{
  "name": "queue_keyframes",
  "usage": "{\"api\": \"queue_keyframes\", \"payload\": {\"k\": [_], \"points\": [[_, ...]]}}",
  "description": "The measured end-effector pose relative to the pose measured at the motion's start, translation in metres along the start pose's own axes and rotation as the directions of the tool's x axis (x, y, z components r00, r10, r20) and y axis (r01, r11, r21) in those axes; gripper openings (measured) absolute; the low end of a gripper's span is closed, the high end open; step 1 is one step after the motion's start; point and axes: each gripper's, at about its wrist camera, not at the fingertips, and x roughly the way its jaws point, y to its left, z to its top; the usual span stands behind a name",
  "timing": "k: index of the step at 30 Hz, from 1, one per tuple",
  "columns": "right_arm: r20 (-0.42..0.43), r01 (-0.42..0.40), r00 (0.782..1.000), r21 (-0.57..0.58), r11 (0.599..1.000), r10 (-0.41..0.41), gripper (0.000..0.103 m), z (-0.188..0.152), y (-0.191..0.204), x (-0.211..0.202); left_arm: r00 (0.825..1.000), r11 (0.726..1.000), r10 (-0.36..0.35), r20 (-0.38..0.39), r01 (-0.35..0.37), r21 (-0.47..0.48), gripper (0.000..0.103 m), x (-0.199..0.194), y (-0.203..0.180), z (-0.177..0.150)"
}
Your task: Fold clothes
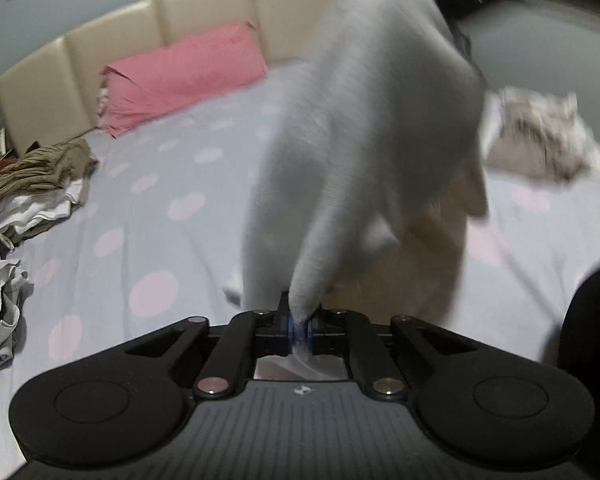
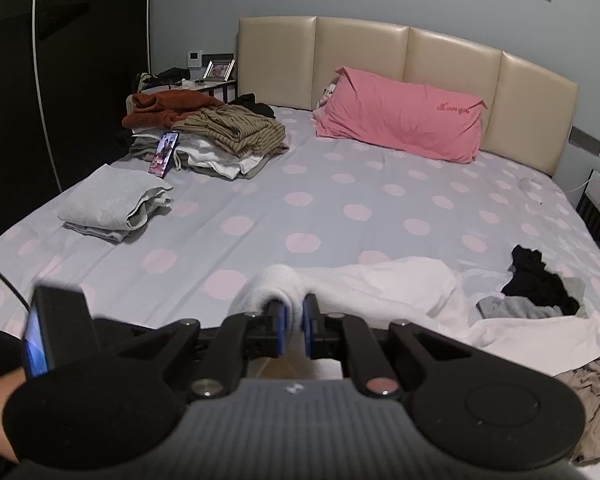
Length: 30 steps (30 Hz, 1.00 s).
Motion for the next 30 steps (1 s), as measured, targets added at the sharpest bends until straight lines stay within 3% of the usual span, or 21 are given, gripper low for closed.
{"api": "queue_keyframes", "payload": {"k": [8, 13, 21, 25, 30], "points": [[0.045, 0.036, 0.998, -0.028, 0.999, -0.035, 0.010, 0.015, -0.017, -0.016, 0.986, 0.997, 0.033, 0.164, -0.021, -0.071, 0.004, -0.065, 0.082, 0.067], [0.124, 0.027, 0.992, -0.052, 0.998, -0.020, 0.010, 0.043, -0.020, -0.034, 0.970, 0.999, 0.027, 0.242, -0.034, 0.022, 0.004, -0.100, 0.080, 0.096], [0.261, 0.081, 0.965, -0.155, 0.984, -0.039, 0.010, 0.095, -0.024, -0.073, 0.928, 0.997, 0.045, 0.370, -0.067, 0.047, 0.004, -0.156, 0.098, 0.150], [0.349, 0.118, 0.936, -0.199, 0.973, -0.042, 0.010, 0.125, -0.024, -0.101, 0.895, 0.990, 0.052, 0.442, -0.106, 0.097, 0.004, -0.191, 0.097, 0.182], [0.500, 0.153, 0.866, -0.225, 0.962, -0.021, 0.010, 0.158, -0.022, -0.152, 0.843, 0.983, 0.059, 0.535, -0.142, 0.115, 0.004, -0.240, 0.091, 0.203]]}}
